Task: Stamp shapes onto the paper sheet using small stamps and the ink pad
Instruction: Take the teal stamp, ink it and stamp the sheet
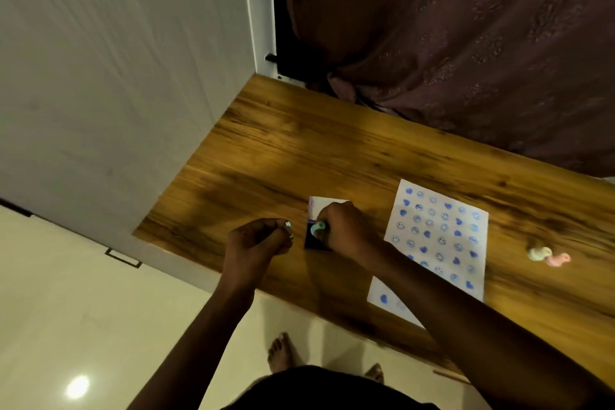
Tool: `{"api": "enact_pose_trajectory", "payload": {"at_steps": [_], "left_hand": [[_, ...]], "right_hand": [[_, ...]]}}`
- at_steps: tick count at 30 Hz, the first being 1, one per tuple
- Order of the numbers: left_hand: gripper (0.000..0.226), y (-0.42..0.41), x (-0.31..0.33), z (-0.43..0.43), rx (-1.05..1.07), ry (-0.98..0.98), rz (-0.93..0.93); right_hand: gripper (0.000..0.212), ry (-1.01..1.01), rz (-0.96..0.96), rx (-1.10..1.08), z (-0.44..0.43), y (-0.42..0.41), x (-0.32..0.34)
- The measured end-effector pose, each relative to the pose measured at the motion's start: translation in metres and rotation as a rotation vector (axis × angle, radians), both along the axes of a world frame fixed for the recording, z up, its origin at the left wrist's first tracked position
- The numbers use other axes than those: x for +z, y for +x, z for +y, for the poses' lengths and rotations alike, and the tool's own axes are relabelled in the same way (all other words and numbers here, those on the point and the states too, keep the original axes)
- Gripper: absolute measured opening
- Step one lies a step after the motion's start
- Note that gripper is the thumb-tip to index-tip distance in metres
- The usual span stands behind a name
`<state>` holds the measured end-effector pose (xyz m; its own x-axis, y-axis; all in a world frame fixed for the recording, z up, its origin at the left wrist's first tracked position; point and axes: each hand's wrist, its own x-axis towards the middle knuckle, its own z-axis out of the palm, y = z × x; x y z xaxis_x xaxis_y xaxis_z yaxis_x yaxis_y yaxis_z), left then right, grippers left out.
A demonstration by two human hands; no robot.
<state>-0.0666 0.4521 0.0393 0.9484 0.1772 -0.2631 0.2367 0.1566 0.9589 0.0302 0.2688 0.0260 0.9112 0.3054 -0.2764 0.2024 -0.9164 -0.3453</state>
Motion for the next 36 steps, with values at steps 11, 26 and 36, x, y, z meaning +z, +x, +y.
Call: {"api": "enact_pose_trajectory", "payload": {"at_steps": [11,26,36], "left_hand": [[0.019,0.008,0.004,-0.067,-0.182,0.007,0.044],[0.016,0.015,-0.007,-0.188,-0.446,0.091,0.145],[0.013,0.013,-0.009,-0.208,-0.481,0.06,0.181]], "right_hand": [[0.018,1.081,0.599,-0.628,-0.107,-0.029,0.04],[0.025,0.237,-0.011,-0.765,-0.261,-0.171,0.017],[0.021,0.018,0.038,-0.627,-0.244,-0.188,-0.008]]}}
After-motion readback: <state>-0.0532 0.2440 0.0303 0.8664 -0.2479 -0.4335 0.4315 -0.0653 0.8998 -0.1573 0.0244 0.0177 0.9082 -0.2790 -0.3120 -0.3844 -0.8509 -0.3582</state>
